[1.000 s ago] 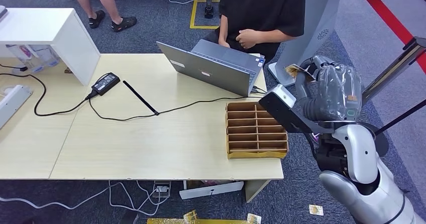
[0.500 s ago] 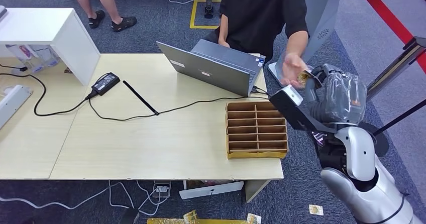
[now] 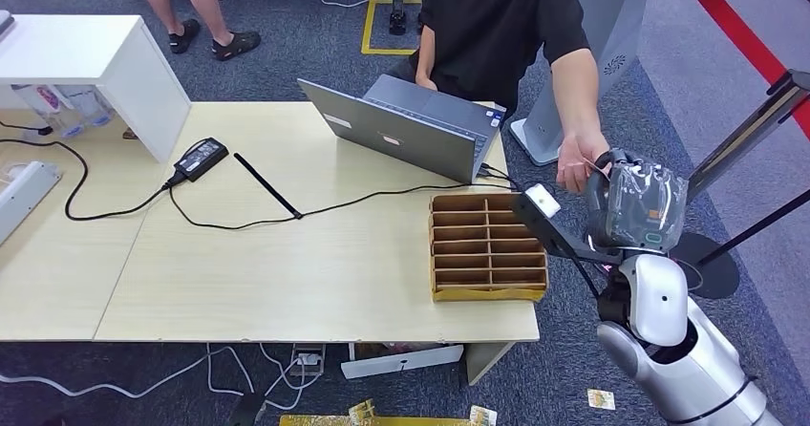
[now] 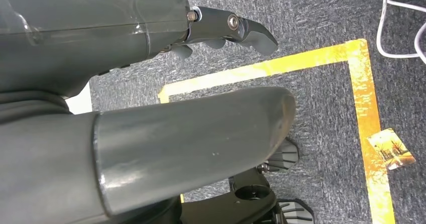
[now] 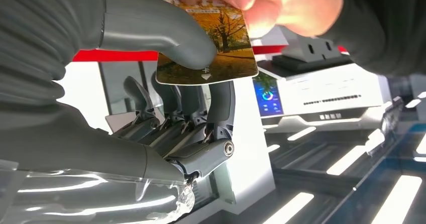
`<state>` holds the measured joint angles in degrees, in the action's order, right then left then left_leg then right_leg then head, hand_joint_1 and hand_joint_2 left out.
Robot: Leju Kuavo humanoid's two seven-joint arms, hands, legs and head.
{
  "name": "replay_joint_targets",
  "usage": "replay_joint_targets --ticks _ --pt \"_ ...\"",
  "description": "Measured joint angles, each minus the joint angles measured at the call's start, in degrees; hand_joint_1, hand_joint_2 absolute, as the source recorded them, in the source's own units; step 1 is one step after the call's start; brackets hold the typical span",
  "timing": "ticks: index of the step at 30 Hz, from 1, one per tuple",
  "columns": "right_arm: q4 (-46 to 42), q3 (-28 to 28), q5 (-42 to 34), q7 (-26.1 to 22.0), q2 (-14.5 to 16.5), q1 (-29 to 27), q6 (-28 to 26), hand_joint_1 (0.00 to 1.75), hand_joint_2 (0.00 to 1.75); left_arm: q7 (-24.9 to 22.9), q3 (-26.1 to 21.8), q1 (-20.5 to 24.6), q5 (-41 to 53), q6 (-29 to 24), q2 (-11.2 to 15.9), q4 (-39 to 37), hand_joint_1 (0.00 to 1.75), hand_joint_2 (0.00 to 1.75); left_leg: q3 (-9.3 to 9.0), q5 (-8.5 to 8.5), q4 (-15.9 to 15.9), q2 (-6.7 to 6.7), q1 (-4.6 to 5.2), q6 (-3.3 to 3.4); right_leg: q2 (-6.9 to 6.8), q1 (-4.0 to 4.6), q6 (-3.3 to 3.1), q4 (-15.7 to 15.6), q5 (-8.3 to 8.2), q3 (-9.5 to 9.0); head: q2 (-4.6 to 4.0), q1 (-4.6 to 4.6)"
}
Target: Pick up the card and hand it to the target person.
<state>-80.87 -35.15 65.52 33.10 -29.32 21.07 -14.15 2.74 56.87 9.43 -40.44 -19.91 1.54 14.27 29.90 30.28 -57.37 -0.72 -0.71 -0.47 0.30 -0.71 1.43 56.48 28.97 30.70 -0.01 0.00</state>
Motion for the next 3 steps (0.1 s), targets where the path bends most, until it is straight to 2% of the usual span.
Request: replay_joint_targets --ticks 3 --pt "1.7 0.0 0.3 -0.1 0.3 -0.3 -0.4 1.25 1.75 -0.1 0.0 0.0 0.1 0.0 0.0 0.0 0.0 0.0 0.0 0.0 0.0 0.0 0.0 0.0 0.0 0.0 0.0 0.0 0.0 0.0 -0.01 0.0"
